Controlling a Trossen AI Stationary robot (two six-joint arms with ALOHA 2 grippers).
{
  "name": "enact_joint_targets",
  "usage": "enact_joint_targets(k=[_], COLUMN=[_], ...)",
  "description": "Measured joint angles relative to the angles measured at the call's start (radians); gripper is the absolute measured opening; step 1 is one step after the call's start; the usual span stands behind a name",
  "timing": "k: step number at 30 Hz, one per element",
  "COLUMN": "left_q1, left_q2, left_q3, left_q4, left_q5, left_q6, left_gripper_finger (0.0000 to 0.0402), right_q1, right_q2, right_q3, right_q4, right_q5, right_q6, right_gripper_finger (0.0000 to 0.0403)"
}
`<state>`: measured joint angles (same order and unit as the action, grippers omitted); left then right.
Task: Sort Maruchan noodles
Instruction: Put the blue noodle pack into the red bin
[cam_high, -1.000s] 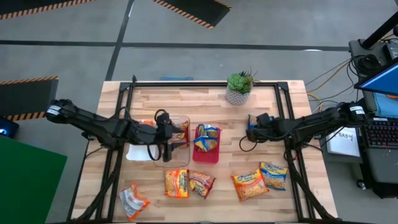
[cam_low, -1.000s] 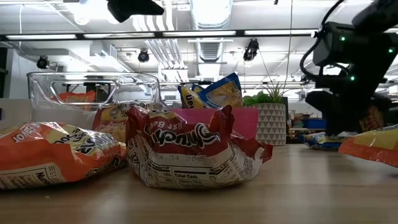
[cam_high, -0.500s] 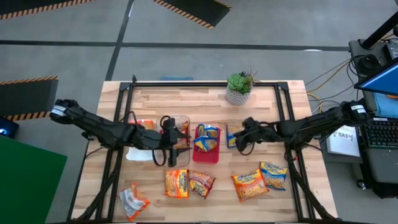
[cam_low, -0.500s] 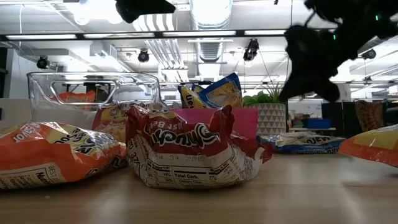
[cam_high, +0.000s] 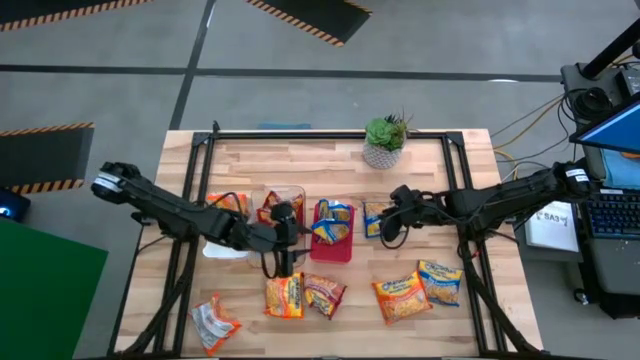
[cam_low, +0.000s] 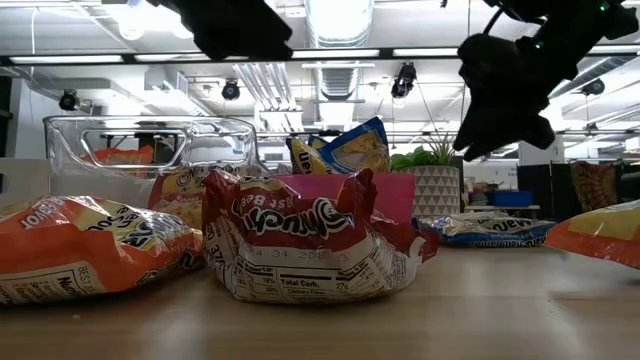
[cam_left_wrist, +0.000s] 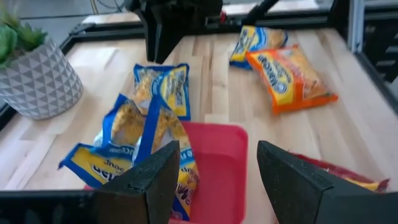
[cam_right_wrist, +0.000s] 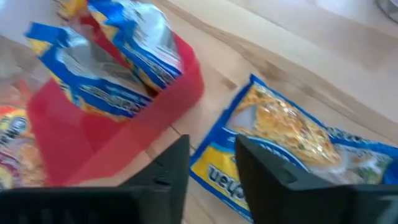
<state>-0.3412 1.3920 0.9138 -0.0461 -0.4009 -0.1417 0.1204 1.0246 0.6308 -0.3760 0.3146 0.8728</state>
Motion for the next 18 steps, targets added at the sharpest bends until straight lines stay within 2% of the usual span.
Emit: enact_joint_targets(k=[6,9,13,18], left_q1=[-0.001,-0.003,-0.002,-0.002], left_q2=[0.034,0.033,0.033,0.033], left_q3=[0.000,0.000,0.000,0.000], left_q4=[-0.003,-0.003,-0.006,0.000], left_q5=[0.000,0.000,0.000,-0.004], left_q6=[0.000,0.000,0.018,0.024], left_gripper_finger=[0.0198,0.0198,0.0198,0.0198], right_q1=[0.004,0.020,0.042,0.041], right_q2=[-0.052,-0.100,-0.156,-0.186], right_q3=[0.000,0.000,-0.047,-0.196], right_q4=[-0.063,-0.181,-0.314,-0.183], right_q5=[-0.008,0.018,0.178,0.202], right_q6=[0.011,0.051,0.171,0.257], right_gripper_finger=[0.0220,0.0253,0.0278,0.0288])
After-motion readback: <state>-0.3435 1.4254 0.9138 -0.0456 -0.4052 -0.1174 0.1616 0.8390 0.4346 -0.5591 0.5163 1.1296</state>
